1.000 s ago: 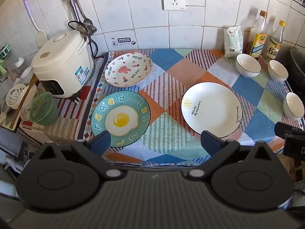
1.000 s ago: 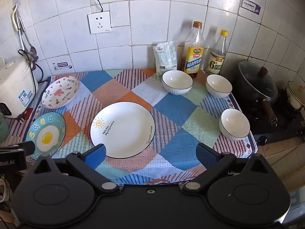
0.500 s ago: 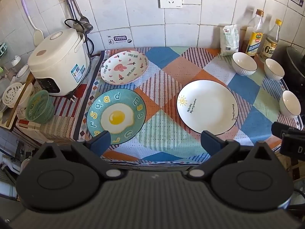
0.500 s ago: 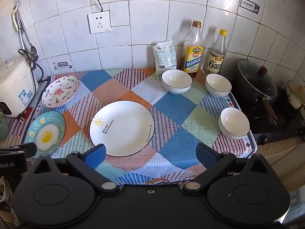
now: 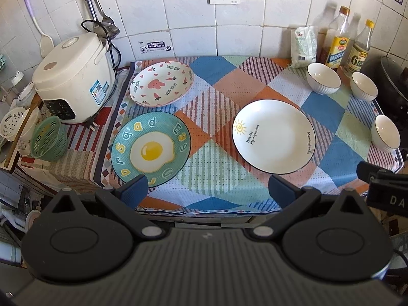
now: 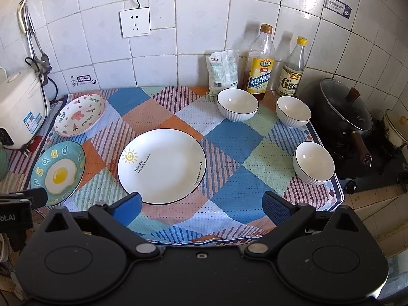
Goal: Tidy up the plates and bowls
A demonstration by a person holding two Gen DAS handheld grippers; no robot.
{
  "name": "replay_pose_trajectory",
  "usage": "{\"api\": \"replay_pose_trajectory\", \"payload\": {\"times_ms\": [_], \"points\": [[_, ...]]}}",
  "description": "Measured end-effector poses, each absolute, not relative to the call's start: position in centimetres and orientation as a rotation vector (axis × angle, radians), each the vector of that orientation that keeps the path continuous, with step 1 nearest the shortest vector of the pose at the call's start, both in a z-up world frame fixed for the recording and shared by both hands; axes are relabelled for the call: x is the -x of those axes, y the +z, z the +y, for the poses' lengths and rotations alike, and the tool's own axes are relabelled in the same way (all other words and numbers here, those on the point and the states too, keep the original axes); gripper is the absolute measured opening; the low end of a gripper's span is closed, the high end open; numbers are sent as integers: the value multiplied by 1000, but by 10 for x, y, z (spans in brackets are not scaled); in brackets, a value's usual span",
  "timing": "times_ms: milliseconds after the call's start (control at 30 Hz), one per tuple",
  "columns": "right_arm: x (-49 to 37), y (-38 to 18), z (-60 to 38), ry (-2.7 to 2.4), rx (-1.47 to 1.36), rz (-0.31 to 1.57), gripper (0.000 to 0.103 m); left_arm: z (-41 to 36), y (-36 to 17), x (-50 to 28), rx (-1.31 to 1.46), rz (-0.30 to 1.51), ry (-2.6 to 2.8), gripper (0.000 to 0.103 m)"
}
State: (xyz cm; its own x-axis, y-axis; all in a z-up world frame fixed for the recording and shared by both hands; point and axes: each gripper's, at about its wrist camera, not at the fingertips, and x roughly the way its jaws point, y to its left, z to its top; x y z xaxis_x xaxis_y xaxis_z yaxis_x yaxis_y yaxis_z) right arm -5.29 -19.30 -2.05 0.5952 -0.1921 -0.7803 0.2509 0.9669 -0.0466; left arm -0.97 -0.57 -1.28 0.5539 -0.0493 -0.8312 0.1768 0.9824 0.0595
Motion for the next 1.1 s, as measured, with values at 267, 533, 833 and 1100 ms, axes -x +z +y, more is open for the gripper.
{"api": "replay_pose_trajectory", "payload": {"times_ms": [267,533,833,1100], "points": [[52,-25,-194,-263,-66,915,102,-3,-17,10,-134,1005,-133,102],[52,-26,-194,-261,-67,917,102,-3,-20,7,-133,1030,-124,102],[54,-29,-196,-267,-68,924,102,-2,-21,8,-132,1034,-123,102],[55,-29,-197,-274,-64,923,102,-5,-20,14,-154,983,-140,102]]}}
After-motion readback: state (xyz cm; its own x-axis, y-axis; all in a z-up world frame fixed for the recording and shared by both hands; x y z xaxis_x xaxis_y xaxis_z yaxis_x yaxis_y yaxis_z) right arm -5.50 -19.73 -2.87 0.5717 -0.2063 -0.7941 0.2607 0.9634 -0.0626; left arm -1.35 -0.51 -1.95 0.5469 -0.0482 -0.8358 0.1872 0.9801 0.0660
